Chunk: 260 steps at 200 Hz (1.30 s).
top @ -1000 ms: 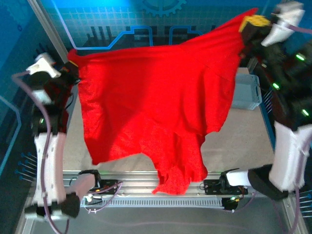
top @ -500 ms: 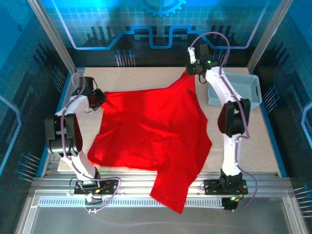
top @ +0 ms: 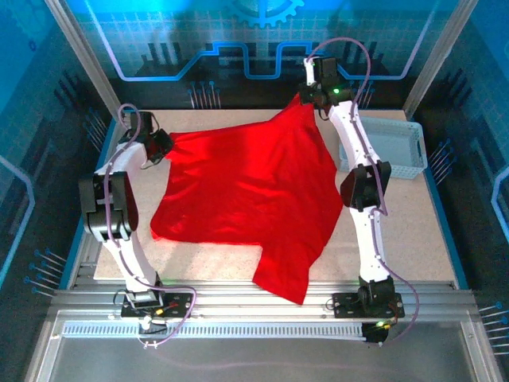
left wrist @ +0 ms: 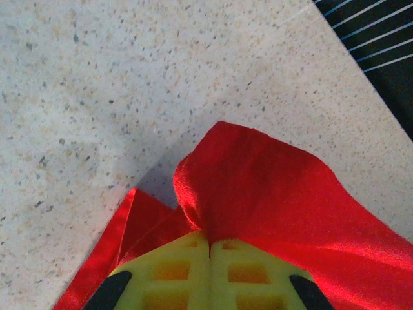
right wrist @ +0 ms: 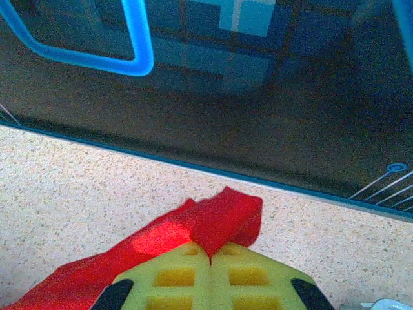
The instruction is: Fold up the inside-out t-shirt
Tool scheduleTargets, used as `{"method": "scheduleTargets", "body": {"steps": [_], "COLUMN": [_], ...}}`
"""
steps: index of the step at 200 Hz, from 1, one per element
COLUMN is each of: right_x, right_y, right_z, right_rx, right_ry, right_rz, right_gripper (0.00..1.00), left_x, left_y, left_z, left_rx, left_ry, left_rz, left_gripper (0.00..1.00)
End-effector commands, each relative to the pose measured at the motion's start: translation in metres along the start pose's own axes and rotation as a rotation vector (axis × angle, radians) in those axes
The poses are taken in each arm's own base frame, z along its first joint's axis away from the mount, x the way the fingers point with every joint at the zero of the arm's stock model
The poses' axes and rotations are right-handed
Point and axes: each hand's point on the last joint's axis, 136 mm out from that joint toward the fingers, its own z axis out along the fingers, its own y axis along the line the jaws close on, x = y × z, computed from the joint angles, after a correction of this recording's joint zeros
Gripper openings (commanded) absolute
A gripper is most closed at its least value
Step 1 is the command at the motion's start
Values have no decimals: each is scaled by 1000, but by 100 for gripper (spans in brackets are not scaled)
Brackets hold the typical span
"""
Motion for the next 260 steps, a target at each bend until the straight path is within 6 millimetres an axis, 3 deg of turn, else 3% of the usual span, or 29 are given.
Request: {"method": "scheduleTargets", "body": {"steps": [1,16,29,55,67,74,101,138,151,165,188,205,208,227,240,260], "right_x": [-10,1,2,37,56,79,138,250,284,308,312,294,279,236,220,211], "right_y": [5,10,15,31,29,29,25,34,39,54,49,36,36,38,39,41], "right_z": [-27,-33,-56,-84,-100,-103,-131,-155,-163,-170,-188,-198,-199,-195,-179,-145], "right_rx": [-31,-40,-48,-55,-29,-21,15,57,71,27,74,115,109,70,76,94], "right_ry": [-7,26,22,22,29,69,146,315,365,397,405,366,336,264,286,347], "right_rz": [10,9,10,8,37,60,228,487,564,584,553,489,481,374,327,297], "right_gripper": [0,0,0,0,0,0,0,0,11,23,52,60,61,63,64,62], "left_x": [-21,-19,-12,6,16,21,42,67,76,82,74,58,54,33,27,43], "left_y": [-1,0,4,13,15,18,35,69,81,97,114,112,110,76,43,4], "left_z": [-11,-18,-23,-30,-32,-32,-36,-31,-27,-27,-41,-61,-64,-76,-74,-56], "left_rx": [3,11,22,53,72,78,62,-15,-50,-90,-142,-177,-173,-73,-11,33], "left_ry": [-52,-61,-55,-41,-24,-15,4,35,67,77,26,-33,-44,-86,-54,57], "left_rz": [22,17,4,-20,-28,-31,-59,-116,-149,-198,-259,-254,-250,-195,-113,-25], "left_gripper": [0,0,0,0,0,0,1,9,17,28,45,57,58,61,61,59]}}
